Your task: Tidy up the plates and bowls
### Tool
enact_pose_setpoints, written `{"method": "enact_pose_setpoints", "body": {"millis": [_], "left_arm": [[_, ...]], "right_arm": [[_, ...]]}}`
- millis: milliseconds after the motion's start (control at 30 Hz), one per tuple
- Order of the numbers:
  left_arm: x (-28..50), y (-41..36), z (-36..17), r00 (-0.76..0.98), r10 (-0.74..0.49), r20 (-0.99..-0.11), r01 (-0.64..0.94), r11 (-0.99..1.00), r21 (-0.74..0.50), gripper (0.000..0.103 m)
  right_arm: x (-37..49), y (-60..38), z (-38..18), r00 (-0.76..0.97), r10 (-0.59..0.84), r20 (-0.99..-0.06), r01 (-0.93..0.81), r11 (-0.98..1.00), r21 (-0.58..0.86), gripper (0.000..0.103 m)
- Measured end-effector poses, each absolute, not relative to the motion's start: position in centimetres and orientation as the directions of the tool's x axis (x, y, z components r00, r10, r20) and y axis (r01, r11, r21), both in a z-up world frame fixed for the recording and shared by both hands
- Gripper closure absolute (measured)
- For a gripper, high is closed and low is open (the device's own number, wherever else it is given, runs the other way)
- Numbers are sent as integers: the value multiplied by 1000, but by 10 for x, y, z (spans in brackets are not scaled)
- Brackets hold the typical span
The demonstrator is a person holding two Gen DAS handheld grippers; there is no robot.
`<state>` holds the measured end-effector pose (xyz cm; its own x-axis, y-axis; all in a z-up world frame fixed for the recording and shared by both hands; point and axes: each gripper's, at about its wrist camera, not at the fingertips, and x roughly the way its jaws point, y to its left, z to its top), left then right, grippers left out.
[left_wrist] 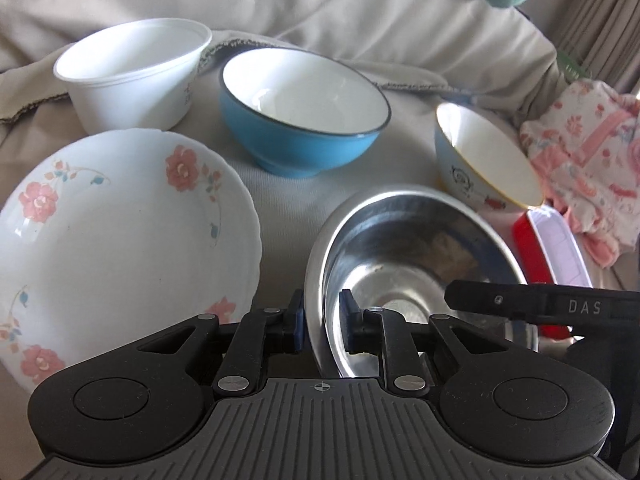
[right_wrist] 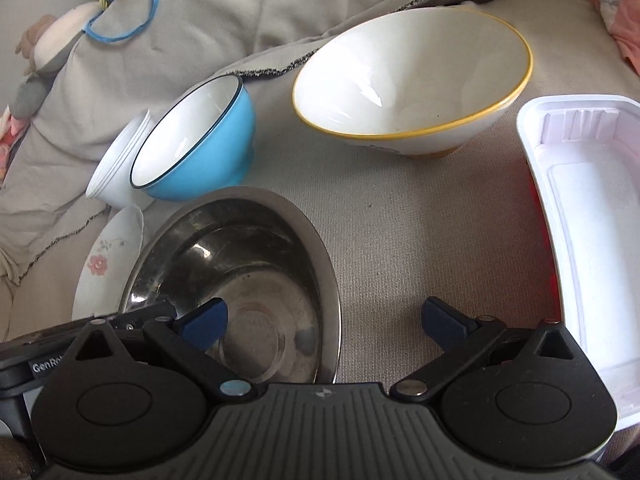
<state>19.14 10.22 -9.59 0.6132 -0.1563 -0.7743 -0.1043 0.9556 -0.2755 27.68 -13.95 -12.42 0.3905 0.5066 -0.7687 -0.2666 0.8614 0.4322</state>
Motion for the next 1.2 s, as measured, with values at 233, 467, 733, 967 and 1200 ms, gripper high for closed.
{"method": "enact_pose_setpoints", "body": {"millis": [233,467,733,967,1200], "left_arm": [[188,99,-100,615,-123,-779,-116,963,-244,83],[188,94,-101,615,-120,-779,-115,964,-239,83],[185,90,-100,615,-99,-783,-112,971,-211,83],[182,94,-101,602,-134,-787,-111,962,-249,83],[166,117,-72,671,-167,-723,-115,939,-324,83]], "right_arm": [[269,-123,-121,420,434,-797,-340,889,306,0],[257,-112,-116,543,383,-747,-405,899,166,11],[259,-117,-117,557,371,-743,-388,907,162,45],[249,-114,-116,511,431,-744,-430,877,213,56],[229,-104,-91,498,469,-729,-438,862,255,56]]}}
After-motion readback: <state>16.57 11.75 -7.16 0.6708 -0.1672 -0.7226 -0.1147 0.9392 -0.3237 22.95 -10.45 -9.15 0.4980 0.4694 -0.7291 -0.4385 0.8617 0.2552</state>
